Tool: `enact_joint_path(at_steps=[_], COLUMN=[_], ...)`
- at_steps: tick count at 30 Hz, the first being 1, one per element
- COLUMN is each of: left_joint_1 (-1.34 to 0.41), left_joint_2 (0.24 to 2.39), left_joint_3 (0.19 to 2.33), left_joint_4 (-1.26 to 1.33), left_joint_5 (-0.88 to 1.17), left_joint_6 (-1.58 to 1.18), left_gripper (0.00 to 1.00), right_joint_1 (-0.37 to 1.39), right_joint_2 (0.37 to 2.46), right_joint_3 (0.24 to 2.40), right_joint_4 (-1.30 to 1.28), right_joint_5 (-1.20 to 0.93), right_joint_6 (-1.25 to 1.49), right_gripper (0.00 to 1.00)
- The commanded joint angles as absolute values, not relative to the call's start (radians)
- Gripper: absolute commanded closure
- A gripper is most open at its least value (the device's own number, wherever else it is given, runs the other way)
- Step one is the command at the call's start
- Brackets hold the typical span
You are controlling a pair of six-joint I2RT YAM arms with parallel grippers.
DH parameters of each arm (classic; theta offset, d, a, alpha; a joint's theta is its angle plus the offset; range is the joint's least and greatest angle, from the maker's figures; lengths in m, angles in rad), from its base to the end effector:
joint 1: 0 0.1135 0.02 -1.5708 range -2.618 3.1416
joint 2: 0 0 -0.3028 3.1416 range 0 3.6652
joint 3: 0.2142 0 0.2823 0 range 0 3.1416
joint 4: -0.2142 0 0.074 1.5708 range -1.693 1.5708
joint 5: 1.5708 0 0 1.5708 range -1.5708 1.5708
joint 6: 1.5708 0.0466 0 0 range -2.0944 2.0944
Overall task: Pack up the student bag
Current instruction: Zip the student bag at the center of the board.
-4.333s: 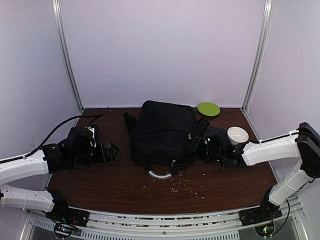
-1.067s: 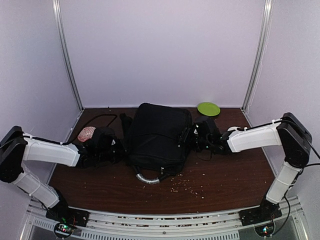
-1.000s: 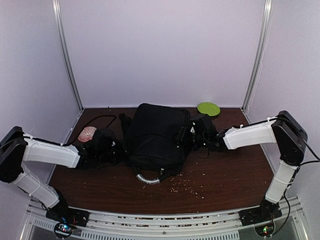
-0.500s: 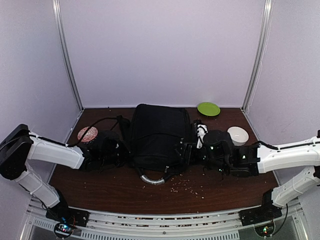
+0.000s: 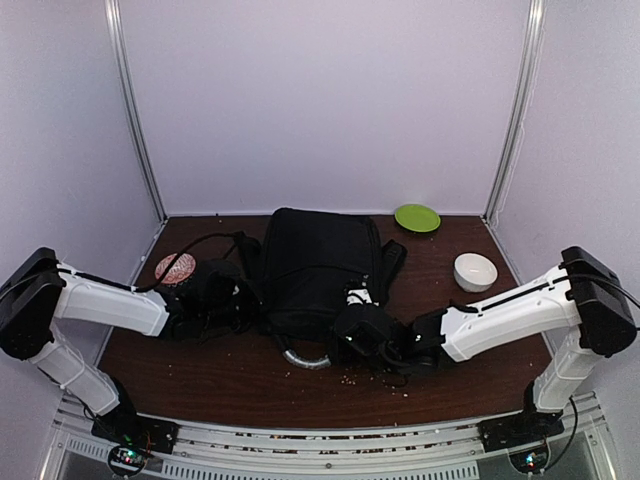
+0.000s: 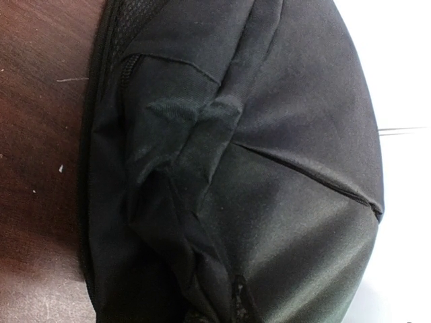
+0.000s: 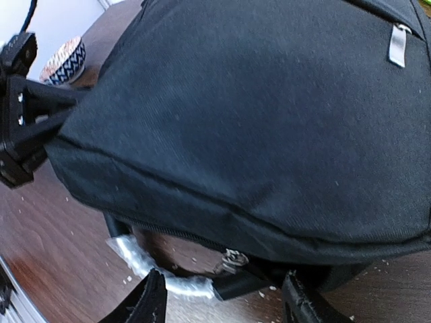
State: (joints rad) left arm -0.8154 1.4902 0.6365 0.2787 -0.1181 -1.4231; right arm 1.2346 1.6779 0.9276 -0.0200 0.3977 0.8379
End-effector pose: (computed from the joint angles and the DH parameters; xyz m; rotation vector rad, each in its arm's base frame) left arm 0.2255 -0.2314 0.1814 -0.7858 2.2502 -1.1037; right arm 0.1421 0.3518 0.1889 -0.2652 2.3307 0.6110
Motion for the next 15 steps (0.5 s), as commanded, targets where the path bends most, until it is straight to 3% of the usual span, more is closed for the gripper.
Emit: enact_joint_path(at_steps=[1,15], left_joint_1=[-0.838,-0.838], left_joint_2=[1.468,1.468], left_joint_3=[0.689,0.690], left_joint_4=[0.349,0.336], left_joint_5=[-0.046,-0.051], left_joint_6=[-1.403,-1.387], left_gripper=[1.00,1.00], right_joint_1=[1.239,1.229], right_joint_2=[1.734,1.800], right_joint_3=[0.997,1.046], right_joint_4=[-0.112,-0.252], right_joint_5=[0.480,0.556], right_joint_6=[0.898,0.958], right_gripper=[0.45,0.60])
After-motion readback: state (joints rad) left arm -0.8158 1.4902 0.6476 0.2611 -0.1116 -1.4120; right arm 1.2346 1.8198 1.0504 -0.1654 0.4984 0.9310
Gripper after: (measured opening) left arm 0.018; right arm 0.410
